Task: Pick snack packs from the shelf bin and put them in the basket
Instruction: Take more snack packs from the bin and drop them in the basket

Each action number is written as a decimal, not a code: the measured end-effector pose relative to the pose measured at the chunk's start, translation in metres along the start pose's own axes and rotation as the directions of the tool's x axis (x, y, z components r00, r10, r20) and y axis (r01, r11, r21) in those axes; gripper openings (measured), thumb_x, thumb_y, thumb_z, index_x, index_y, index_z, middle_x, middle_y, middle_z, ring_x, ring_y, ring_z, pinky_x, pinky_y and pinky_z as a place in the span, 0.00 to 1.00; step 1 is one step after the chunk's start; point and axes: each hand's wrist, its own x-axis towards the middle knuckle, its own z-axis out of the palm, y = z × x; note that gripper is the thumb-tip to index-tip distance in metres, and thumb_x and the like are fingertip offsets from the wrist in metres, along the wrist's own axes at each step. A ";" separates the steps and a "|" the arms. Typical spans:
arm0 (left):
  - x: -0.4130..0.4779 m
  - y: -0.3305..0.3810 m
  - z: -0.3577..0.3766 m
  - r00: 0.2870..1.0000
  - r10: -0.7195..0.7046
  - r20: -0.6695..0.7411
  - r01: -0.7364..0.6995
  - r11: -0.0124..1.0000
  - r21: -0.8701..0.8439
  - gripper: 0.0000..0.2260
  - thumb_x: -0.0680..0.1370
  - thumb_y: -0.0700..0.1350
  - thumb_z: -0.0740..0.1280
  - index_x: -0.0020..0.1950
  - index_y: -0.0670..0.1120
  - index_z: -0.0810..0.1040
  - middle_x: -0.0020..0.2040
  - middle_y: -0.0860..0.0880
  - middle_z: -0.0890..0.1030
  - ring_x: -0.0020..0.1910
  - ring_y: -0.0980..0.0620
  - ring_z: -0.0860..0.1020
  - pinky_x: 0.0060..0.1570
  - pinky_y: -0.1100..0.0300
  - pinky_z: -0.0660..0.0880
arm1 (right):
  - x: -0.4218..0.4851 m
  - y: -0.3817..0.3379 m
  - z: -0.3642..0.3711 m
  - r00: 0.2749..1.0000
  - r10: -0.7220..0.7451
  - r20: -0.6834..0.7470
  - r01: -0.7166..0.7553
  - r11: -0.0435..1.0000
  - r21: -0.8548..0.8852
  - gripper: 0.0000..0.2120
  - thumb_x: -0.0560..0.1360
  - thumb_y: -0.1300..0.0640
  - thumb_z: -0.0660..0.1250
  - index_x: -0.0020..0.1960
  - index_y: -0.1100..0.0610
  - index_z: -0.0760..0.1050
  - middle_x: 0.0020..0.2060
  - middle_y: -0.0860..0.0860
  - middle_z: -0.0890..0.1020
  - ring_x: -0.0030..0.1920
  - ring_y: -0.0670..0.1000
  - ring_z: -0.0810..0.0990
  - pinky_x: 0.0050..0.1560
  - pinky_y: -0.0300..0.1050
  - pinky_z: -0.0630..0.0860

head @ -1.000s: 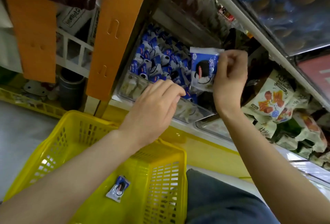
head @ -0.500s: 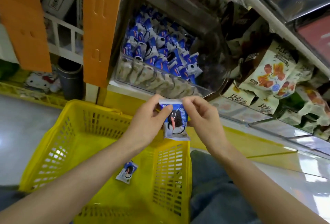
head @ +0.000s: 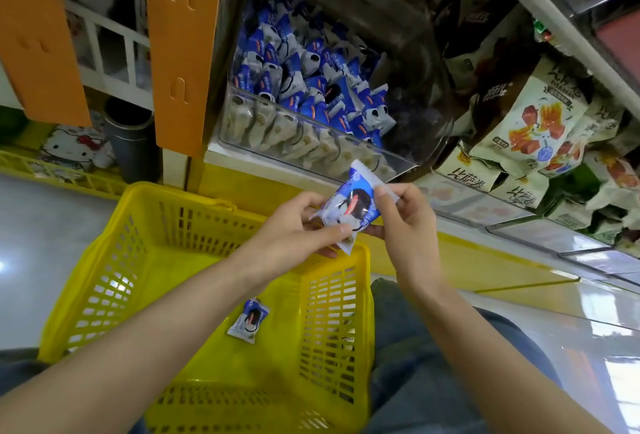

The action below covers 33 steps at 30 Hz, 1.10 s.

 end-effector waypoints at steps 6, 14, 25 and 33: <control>0.005 -0.002 -0.014 0.954 0.143 -0.264 -0.114 0.986 0.123 0.07 0.76 0.40 0.65 0.52 0.40 0.78 0.46 0.43 0.83 0.41 0.54 0.79 0.45 0.60 0.76 | -0.008 0.013 -0.012 0.972 0.166 0.165 -0.190 0.971 0.143 0.05 0.77 0.64 0.61 0.52 0.61 0.72 0.37 0.51 0.84 0.40 0.47 0.84 0.38 0.37 0.79; 0.007 -0.001 -0.014 0.951 0.178 -0.255 -0.154 0.982 0.110 0.09 0.78 0.40 0.62 0.39 0.47 0.75 0.34 0.52 0.79 0.33 0.63 0.76 0.38 0.66 0.77 | -0.012 0.015 -0.018 0.953 0.106 0.282 -0.137 0.986 0.091 0.10 0.75 0.68 0.63 0.52 0.56 0.75 0.38 0.49 0.85 0.39 0.45 0.83 0.39 0.36 0.78; 0.004 0.006 -0.008 0.991 -0.017 -0.134 -0.014 0.972 -0.234 0.07 0.78 0.44 0.61 0.53 0.42 0.74 0.47 0.41 0.80 0.42 0.51 0.80 0.39 0.61 0.80 | -0.013 0.018 -0.022 0.720 -0.577 0.384 0.692 0.561 -0.454 0.06 0.71 0.66 0.68 0.47 0.61 0.81 0.49 0.53 0.80 0.52 0.45 0.78 0.53 0.38 0.75; 0.003 0.003 -0.005 0.959 0.234 -0.160 -0.228 0.972 0.057 0.07 0.74 0.42 0.68 0.48 0.53 0.73 0.47 0.51 0.81 0.44 0.55 0.81 0.45 0.58 0.79 | -0.015 0.008 0.000 0.877 -0.389 0.281 0.480 0.744 -0.466 0.14 0.73 0.45 0.66 0.57 0.45 0.71 0.49 0.37 0.76 0.52 0.38 0.77 0.52 0.30 0.73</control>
